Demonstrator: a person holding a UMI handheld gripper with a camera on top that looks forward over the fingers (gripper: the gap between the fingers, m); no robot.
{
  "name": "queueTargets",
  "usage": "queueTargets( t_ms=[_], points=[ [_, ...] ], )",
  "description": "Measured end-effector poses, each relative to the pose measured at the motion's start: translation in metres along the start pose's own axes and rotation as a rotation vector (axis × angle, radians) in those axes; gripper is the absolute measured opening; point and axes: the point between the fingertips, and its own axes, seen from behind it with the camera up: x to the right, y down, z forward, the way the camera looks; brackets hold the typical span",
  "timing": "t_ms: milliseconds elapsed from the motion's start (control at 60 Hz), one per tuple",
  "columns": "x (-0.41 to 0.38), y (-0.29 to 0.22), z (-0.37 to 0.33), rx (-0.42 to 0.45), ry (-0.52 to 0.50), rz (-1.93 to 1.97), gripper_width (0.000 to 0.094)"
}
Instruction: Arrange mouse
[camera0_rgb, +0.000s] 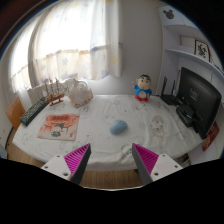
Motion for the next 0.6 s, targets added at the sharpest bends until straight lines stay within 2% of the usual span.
queueTargets(
  t_ms=[167,250,600],
  points=[
    [0.004,0.002,0.053,0.054,0.009,-0.005,0.0852],
    [0.0,0.01,0.102,0.069,-0.015,0.013,0.085],
    [0.014,0.011,0.238,0.044,-0.016,0.006,0.0852]
  ],
)
